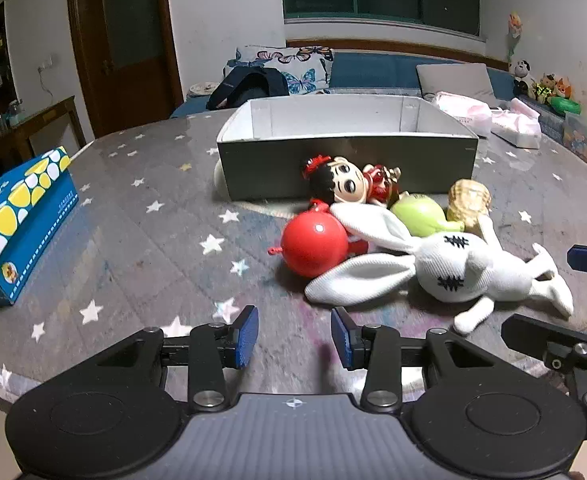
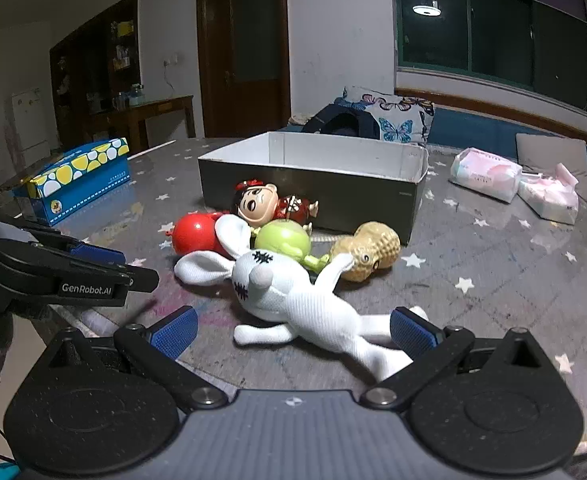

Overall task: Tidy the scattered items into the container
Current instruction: 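Move both grippers toward the white rabbit plush lying on the table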

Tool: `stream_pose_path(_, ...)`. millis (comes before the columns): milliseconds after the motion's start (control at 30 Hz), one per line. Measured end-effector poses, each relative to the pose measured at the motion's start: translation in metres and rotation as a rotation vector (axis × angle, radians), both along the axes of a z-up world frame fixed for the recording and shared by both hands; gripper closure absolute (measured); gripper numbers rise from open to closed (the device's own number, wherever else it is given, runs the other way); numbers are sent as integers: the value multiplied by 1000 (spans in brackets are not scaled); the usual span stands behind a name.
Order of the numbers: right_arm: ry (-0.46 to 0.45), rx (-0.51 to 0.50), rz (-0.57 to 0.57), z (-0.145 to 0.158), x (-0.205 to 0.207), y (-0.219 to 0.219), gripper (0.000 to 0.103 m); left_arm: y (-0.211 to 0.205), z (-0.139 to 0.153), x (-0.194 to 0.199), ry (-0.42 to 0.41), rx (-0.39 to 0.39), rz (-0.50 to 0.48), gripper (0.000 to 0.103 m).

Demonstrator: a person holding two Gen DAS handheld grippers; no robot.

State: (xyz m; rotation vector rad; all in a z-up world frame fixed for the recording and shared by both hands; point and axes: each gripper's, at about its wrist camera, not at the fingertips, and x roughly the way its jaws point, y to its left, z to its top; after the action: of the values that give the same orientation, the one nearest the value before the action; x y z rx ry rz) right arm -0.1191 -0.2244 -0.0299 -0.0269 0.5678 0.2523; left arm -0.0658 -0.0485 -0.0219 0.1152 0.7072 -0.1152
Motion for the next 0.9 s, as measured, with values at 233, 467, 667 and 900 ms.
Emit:
stream_pose_path(233, 30, 9, -17, -3, -2, -2, 0, -4, -5, -6, 13, 8, -9, 61)
stream_pose_path(467, 29, 4, -17, -4, -5, 0, 0, -8, -8, -9, 20, 17, -14, 61)
stream_pose_path(667, 34, 3, -26, -5, -7, -1, 0, -10, -8, -10, 24, 20, -14, 61)
stream_pose_path(900, 37, 4, -24, -5, -7, -1, 0, -13, -8, -14, 21, 29, -24, 61)
